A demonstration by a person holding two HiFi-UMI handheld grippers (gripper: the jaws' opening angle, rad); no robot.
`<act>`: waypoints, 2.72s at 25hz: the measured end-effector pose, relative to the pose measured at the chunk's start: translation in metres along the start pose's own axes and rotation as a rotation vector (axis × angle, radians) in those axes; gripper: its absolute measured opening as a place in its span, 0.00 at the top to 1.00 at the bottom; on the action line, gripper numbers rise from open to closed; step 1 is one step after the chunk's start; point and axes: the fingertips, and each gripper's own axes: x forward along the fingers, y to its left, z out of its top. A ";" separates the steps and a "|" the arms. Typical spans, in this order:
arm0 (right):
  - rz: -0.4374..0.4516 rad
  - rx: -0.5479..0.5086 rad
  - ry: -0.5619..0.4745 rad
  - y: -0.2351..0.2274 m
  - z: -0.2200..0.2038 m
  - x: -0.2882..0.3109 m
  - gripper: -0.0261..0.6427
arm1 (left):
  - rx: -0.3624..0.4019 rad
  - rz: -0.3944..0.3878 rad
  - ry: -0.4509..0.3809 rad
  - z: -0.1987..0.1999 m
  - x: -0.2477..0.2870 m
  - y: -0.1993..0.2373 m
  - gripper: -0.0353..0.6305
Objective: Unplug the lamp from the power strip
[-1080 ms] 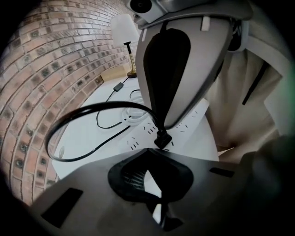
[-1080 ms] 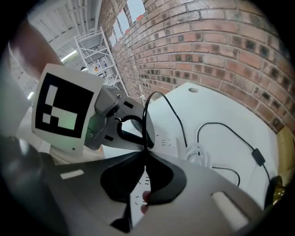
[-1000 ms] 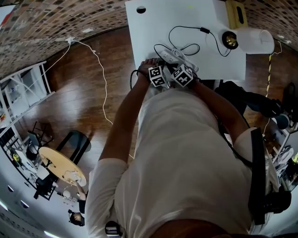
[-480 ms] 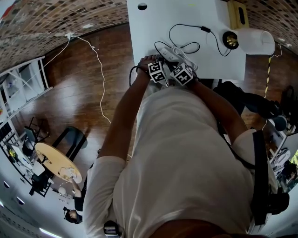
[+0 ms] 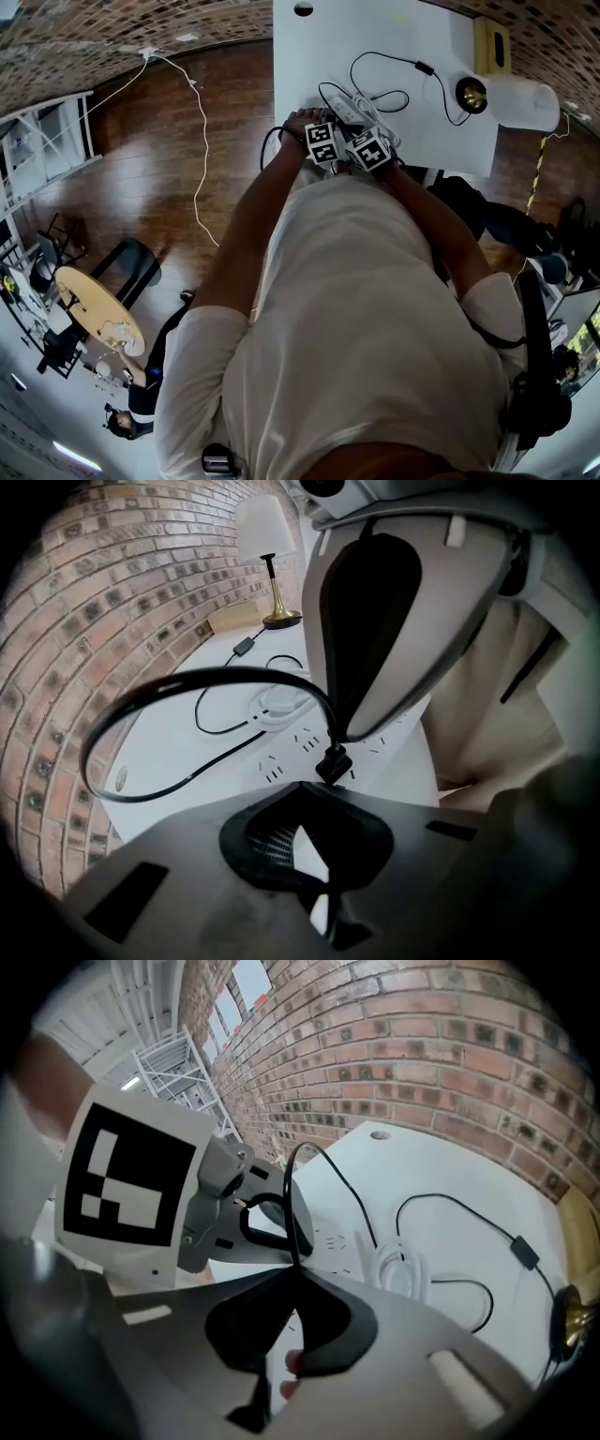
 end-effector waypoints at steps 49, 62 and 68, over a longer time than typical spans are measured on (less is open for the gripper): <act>-0.018 -0.223 0.015 0.006 0.010 0.010 0.94 | -0.029 -0.021 0.002 -0.006 -0.002 0.002 0.97; -0.009 -0.134 0.032 0.004 0.009 0.007 0.95 | -0.024 0.002 -0.010 -0.005 -0.004 0.002 0.97; 0.028 -0.066 0.081 0.004 0.010 0.008 0.95 | -0.035 0.007 -0.008 -0.006 -0.004 0.002 0.97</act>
